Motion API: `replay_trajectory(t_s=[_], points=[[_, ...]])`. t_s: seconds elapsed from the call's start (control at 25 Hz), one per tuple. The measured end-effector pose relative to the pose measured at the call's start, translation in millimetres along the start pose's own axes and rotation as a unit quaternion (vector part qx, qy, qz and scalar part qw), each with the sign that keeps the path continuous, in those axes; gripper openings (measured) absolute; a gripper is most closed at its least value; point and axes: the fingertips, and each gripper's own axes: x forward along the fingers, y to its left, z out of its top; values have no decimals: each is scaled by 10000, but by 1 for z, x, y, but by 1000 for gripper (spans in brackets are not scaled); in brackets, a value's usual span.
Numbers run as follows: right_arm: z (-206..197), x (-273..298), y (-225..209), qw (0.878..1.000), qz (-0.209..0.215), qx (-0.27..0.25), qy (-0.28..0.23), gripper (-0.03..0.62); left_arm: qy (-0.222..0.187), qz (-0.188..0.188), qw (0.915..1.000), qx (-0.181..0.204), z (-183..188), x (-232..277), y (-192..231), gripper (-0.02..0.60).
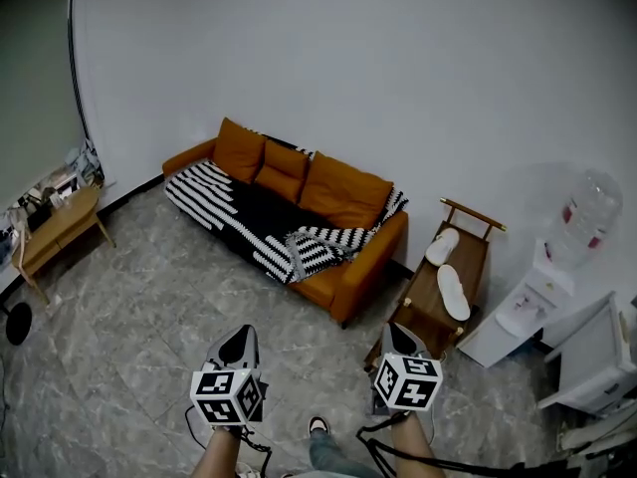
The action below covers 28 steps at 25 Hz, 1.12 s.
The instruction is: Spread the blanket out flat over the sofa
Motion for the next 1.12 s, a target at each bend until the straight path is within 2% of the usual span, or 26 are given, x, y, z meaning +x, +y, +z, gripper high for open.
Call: replay_trajectory(t_s=[0.4, 0.72, 1.12], points=[[39, 92, -26, 9998, 163, -104, 40, 5, -73, 168, 9998, -23, 33, 89, 7, 4], [64, 164, -52, 9994, 316, -96, 100, 5, -11, 292, 9996, -55, 42, 161, 11, 5], [86, 231, -79, 9987, 420, -228, 181, 5, 55, 444, 9989, -125, 50, 226, 24, 4]])
